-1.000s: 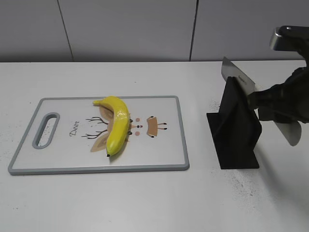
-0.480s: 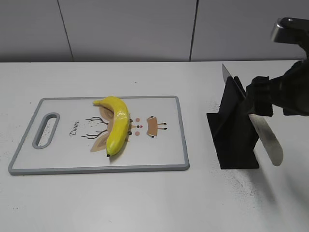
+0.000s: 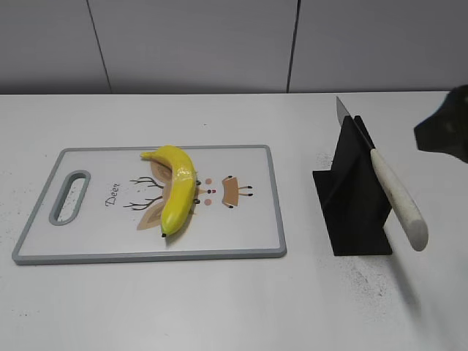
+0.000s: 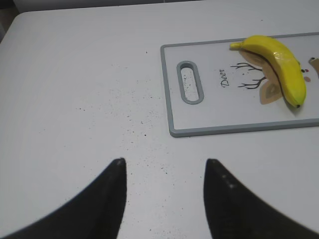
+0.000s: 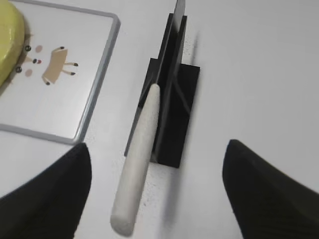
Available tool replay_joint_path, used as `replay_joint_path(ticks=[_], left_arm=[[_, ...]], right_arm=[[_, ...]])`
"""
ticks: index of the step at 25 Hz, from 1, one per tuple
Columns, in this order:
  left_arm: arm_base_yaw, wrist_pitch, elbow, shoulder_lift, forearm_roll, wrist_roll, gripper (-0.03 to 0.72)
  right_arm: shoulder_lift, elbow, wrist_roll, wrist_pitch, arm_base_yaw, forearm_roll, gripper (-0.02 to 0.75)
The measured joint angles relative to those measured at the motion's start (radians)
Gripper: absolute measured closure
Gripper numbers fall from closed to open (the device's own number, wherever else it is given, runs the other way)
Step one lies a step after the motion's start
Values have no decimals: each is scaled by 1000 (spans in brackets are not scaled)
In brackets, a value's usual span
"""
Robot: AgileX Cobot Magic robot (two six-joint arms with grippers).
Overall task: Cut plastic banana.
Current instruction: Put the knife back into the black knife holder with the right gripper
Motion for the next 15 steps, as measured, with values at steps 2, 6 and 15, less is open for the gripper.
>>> replay_joint_path(ticks=[2, 6, 15], left_arm=[[0, 0, 0, 0, 0, -1, 209], [0, 0, 0, 0, 0, -1, 209], [0, 0, 0, 0, 0, -2, 210]], right_arm=[[-71, 1, -71, 61, 0, 11, 128], [-216, 57, -166, 123, 0, 41, 145], [-585, 206, -239, 285, 0, 56, 148]])
